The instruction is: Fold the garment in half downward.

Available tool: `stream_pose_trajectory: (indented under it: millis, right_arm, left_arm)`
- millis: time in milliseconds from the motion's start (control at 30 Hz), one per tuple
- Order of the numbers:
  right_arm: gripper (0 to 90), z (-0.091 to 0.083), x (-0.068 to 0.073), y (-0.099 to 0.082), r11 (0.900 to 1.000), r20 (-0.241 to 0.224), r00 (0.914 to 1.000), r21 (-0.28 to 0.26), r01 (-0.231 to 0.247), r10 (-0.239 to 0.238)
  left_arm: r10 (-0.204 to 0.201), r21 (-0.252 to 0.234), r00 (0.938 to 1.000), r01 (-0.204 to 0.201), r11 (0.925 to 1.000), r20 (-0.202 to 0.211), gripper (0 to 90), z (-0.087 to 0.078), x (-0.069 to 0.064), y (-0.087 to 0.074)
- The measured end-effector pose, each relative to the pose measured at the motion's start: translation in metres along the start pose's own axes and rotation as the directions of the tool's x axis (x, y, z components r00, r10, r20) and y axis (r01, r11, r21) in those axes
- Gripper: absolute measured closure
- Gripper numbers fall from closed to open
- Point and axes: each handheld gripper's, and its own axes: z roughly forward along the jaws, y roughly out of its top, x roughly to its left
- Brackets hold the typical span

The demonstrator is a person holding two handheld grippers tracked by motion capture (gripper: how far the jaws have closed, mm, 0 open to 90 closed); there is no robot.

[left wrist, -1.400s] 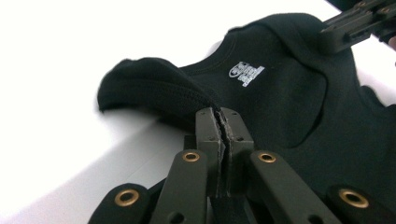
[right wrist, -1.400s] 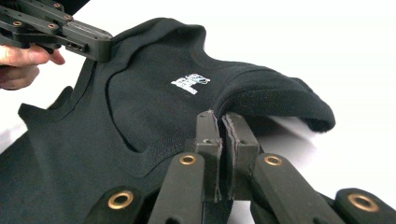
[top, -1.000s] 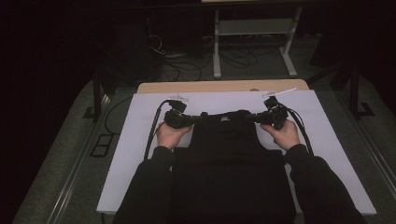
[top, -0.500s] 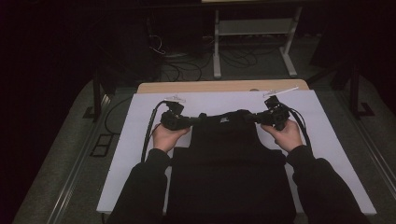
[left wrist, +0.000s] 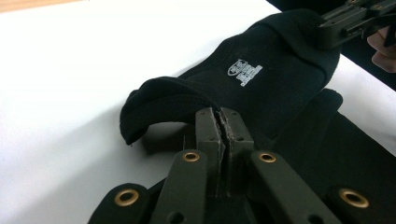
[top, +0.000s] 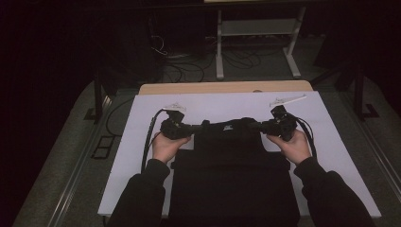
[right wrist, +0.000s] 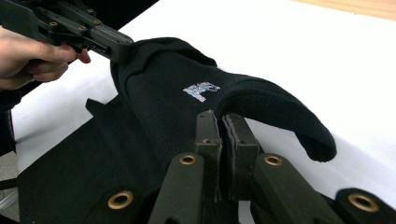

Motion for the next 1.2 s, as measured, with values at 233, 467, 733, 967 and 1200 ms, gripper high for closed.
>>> stream_pose_trajectory:
  millis: [233, 467, 733, 967, 1200]
  right_arm:
    - [83.9, -0.001, 0.004, -0.012, 1.0, -0.011, 0.9999, 0.004, -0.001, 0.001]
    - [83.8, -0.003, 0.008, -0.021, 1.0, -0.008, 1.0, 0.0, -0.004, 0.004]
    - [83.8, -0.007, 0.015, -0.028, 1.0, -0.009, 1.0, -0.01, 0.001, -0.001]
    - [83.8, -0.013, 0.022, -0.033, 0.9998, -0.008, 0.9999, -0.019, 0.009, -0.009]
    - [83.8, -0.014, 0.028, -0.04, 0.9998, -0.008, 0.9998, -0.011, 0.017, -0.017]
  left_arm:
    - [0.0, -0.011, 0.9999, 0.0, 0.9999, 0.011, 86.3, -0.003, -0.002, -0.012]
    - [0.01, -0.026, 0.9998, -0.009, 0.9996, 0.016, 86.2, -0.005, -0.009, -0.023]
    - [0.021, -0.05, 0.9995, -0.019, 0.9986, 0.025, 86.2, -0.01, -0.018, -0.027]
    - [0.026, -0.061, 0.999, -0.024, 0.9979, 0.036, 86.2, -0.016, -0.026, -0.032]
    - [0.034, -0.059, 0.9987, -0.031, 0.9978, 0.038, 86.2, -0.019, -0.032, -0.035]
